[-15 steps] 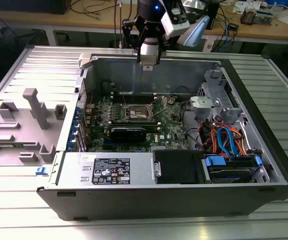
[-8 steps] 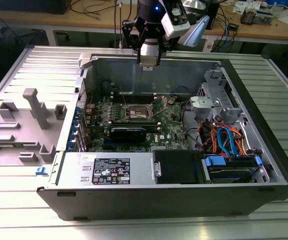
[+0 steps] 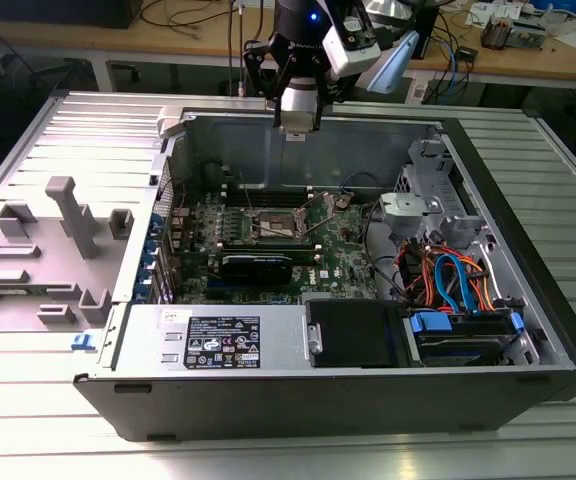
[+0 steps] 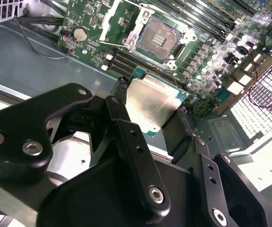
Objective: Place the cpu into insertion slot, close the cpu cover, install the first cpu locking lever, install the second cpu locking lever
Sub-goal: 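Place the cpu into insertion slot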
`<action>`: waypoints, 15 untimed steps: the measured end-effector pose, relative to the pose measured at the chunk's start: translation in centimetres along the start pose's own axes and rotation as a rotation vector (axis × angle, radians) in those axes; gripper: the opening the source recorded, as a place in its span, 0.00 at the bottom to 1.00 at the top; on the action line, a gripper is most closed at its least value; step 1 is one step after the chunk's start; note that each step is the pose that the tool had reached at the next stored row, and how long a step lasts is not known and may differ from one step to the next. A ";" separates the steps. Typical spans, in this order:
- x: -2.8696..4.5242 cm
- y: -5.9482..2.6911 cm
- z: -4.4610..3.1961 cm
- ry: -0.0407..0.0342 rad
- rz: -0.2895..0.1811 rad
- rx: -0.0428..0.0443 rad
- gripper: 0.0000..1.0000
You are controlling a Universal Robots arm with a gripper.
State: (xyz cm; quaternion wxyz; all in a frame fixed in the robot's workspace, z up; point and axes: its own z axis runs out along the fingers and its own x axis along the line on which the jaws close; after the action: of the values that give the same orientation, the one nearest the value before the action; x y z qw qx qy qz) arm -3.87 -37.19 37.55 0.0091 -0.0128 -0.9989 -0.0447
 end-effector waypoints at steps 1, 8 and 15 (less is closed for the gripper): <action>0.00 -0.02 0.00 0.0000 0.000 0.0000 0.54; -0.01 -0.18 -0.02 0.0000 0.000 0.0001 0.54; -0.01 -0.36 -0.03 0.0000 0.000 0.0001 0.54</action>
State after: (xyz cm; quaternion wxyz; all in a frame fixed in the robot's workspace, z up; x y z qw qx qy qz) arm -3.87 -37.56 37.54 0.0091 -0.0129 -0.9989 -0.0447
